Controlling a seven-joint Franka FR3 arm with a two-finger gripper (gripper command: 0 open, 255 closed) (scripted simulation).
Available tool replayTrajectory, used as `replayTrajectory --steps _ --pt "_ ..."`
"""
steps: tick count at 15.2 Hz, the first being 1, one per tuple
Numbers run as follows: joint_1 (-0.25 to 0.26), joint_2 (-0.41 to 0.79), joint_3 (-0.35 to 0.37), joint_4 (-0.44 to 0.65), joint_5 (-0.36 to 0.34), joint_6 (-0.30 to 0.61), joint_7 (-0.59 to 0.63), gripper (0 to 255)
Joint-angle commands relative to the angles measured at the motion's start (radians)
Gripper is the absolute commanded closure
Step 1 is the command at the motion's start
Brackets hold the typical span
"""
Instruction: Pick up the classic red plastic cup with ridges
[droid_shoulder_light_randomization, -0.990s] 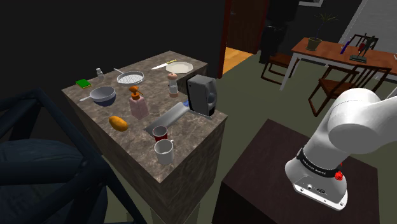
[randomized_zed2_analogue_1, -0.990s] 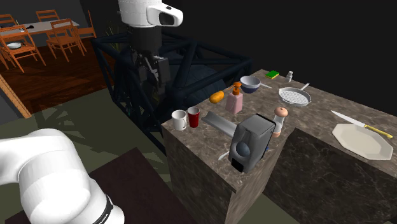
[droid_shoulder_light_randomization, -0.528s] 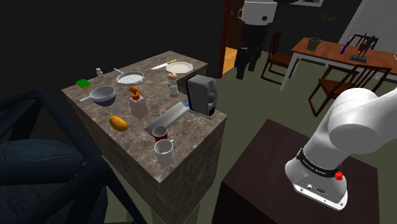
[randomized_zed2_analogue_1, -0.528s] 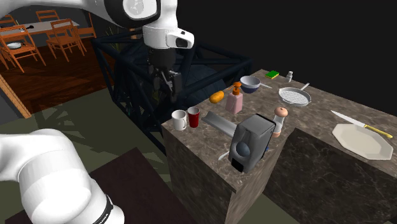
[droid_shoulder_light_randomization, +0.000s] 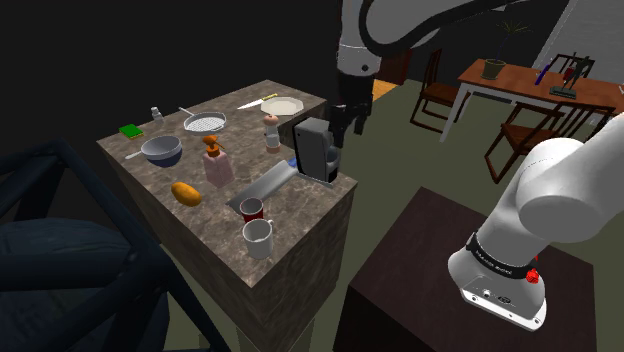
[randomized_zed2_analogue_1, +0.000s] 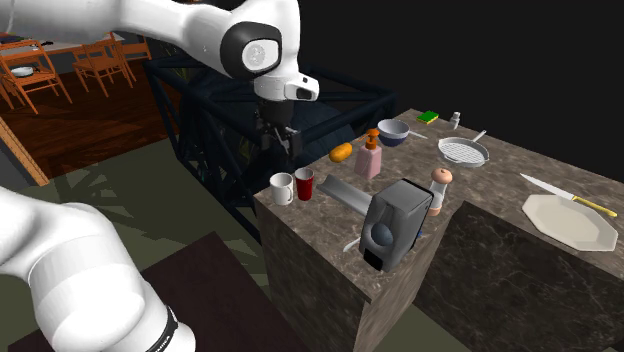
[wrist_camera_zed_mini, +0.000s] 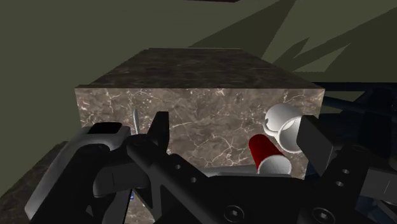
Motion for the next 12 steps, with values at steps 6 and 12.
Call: replayTrajectory --steps 6,12 --pt "0.015 0.263 0.040 0.074 0.011 0.195 0.033 0" --pt "0.031 0.497 0.061 0.192 -0.004 0.314 0.068 0"
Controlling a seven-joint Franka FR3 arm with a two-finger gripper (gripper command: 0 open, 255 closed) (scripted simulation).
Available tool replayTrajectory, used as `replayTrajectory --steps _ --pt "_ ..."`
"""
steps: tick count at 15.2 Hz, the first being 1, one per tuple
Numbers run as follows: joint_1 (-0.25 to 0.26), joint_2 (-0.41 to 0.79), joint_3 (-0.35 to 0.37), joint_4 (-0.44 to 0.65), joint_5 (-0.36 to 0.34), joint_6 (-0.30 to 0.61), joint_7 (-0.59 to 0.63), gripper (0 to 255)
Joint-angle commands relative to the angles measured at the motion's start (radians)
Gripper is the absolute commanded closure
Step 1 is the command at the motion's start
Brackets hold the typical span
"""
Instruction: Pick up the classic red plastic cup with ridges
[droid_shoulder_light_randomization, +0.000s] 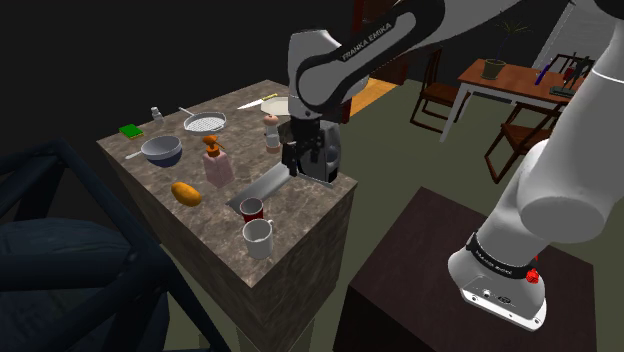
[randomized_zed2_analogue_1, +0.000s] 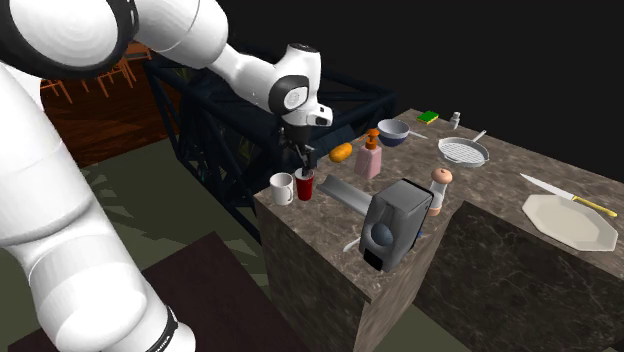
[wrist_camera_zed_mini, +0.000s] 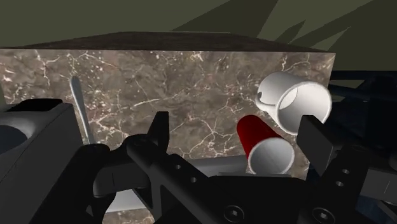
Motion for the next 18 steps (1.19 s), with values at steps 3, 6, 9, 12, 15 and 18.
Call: replayTrajectory --steps 3,6,9,12,15,18 --pt "0.016 0.158 0.009 0.096 -0.016 0.065 0.026 0" --pt "0.031 0.275 0.009 0.184 -0.032 0.097 0.044 0" --pt "0.049 0.393 0.007 0.283 -0.046 0.116 0.061 0" --pt "0.068 0.512 0.003 0.396 -0.058 0.124 0.075 0" --pt "0.087 0.618 -0.002 0.508 -0.067 0.120 0.085 0" --pt "0.089 0.647 -0.004 0.512 -0.069 0.146 0.082 0"
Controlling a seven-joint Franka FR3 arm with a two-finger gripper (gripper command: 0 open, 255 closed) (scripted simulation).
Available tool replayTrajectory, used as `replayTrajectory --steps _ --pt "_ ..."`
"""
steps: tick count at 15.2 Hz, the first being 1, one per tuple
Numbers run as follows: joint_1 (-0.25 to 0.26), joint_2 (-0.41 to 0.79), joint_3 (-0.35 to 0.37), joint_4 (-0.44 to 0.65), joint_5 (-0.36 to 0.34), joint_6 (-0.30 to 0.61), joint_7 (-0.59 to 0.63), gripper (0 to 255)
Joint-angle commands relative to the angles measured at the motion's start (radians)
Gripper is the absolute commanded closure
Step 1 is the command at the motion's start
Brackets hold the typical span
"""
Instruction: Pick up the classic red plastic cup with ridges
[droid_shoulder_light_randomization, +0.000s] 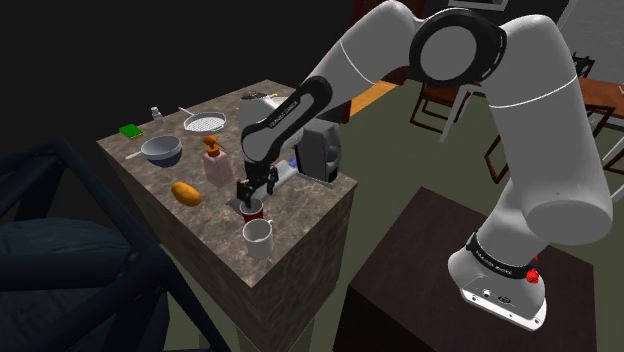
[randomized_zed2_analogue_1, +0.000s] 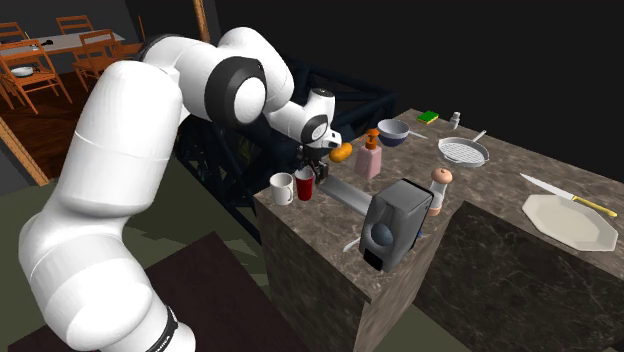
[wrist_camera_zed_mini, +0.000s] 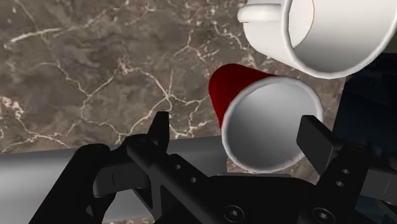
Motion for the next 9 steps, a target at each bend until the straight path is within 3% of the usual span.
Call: replayTrajectory --steps 1,6,7,9 --pt "0.003 0.023 -0.001 0.009 -0.002 0.015 0.001 0" --pt "0.006 0.060 -0.004 0.017 -0.004 0.044 -0.002 0" --pt "0.006 0.060 -0.004 0.018 -0.004 0.043 -0.002 255" --pt "0.006 0.058 -0.004 0.014 -0.004 0.045 -0.002 255"
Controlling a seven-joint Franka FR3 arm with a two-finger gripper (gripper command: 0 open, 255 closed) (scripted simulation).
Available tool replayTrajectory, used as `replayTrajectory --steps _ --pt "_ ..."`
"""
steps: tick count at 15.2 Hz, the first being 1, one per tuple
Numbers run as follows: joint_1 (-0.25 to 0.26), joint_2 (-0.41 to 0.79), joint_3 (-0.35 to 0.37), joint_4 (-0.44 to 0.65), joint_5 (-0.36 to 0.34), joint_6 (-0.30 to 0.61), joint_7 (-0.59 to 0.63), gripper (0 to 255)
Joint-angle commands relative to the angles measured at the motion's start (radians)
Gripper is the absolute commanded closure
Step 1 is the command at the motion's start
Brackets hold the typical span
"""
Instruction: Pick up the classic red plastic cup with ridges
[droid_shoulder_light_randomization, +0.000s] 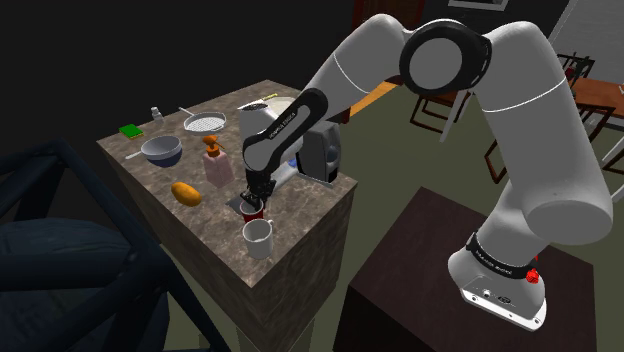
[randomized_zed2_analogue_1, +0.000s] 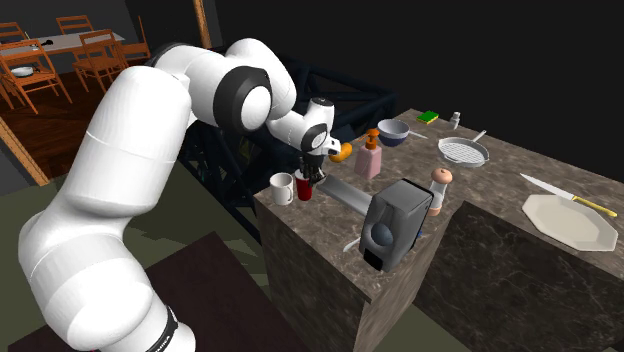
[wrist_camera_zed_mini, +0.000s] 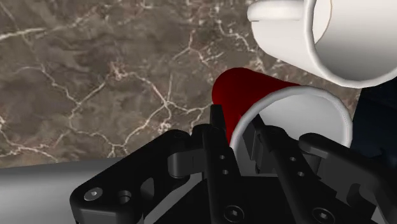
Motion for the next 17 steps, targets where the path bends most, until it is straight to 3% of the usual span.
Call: replayTrajectory --steps 1,7,17 --pt "0.000 0.000 0.000 -0.001 0.000 0.001 0.000 255" --pt "0.000 0.002 0.000 0.002 0.000 0.000 0.000 255" --pt "-0.007 -0.098 0.007 -0.014 0.007 -0.083 0.008 255"
